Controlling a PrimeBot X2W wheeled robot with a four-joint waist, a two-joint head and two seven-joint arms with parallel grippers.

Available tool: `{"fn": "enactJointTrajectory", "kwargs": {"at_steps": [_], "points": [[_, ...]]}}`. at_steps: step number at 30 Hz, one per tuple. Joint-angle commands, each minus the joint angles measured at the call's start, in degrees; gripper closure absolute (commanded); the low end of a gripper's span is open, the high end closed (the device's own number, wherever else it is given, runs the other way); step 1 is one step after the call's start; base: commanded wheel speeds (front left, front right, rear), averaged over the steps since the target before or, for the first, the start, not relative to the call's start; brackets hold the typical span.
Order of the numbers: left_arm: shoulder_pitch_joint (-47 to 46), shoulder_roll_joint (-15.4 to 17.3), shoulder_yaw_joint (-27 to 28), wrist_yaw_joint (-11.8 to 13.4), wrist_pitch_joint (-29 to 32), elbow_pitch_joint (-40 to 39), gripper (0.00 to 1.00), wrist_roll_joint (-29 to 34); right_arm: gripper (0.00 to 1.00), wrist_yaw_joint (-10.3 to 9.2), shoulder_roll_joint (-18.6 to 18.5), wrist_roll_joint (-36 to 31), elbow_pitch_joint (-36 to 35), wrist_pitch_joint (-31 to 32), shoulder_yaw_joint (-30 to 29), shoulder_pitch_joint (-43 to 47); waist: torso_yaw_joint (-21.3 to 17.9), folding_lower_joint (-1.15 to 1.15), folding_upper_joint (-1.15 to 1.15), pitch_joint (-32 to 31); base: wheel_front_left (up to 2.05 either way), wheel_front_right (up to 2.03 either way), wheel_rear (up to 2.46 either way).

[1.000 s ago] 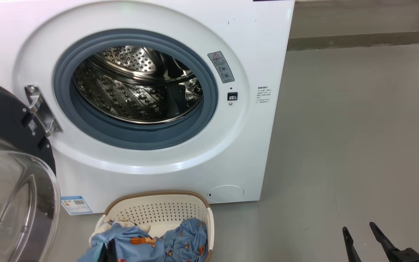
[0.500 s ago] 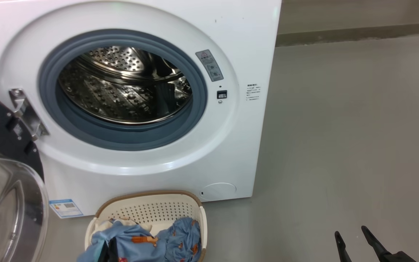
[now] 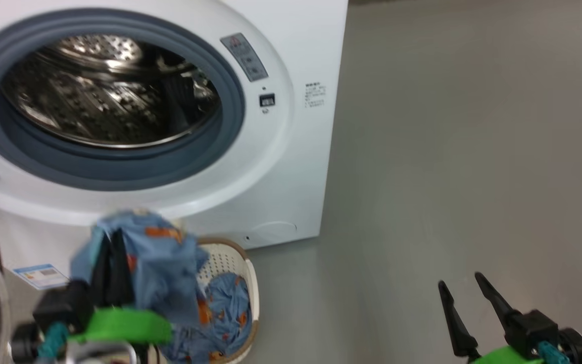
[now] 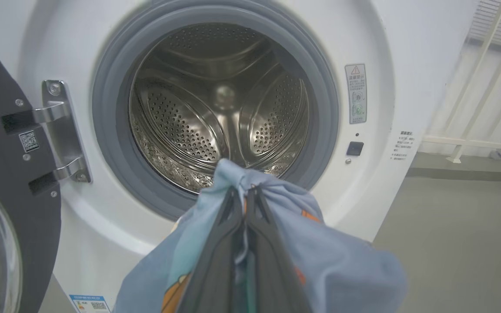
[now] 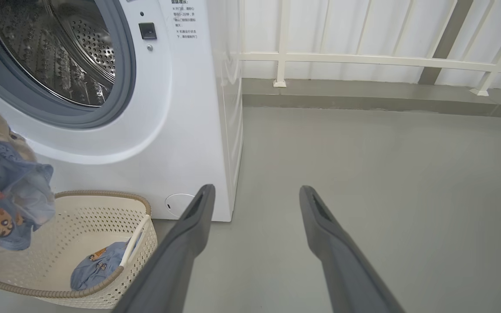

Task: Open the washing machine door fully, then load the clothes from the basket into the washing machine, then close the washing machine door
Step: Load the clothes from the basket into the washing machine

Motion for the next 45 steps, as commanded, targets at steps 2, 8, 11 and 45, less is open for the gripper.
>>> {"fn": "enactJointTrajectory", "kwargs": {"at_steps": [2,8,11,45], "points": [[-6.44,1.74,2.78,0.39,-0.28,-0.30,1.00,1.13,0.00,0.09,-0.11,0.82,-0.56,-0.43,2.11,-3.66,-3.65,0.00,0.00,5.88,0.00,0.00,0.00],[-17.84,5.05,5.24,0.39,0.32,6.08,1.00,1.43,0.00,0.09,0.17,2.58,0.68,-0.43,4.13,-7.71,-5.96,0.00,0.00,10.51,0.00,0.00,0.00],[-23.77,7.24,6.42,0.37,0.36,10.97,1.00,1.80,0.00,0.09,0.26,3.49,1.05,-0.43,5.25,-9.15,-7.29,0.00,0.00,12.71,0.00,0.00,0.00],[-77.31,23.67,4.24,-1.47,-0.37,44.46,1.00,9.96,0.00,0.09,0.39,12.53,0.82,-0.43,16.20,-18.59,-19.34,0.00,0.00,40.68,0.00,0.00,0.00]]}}
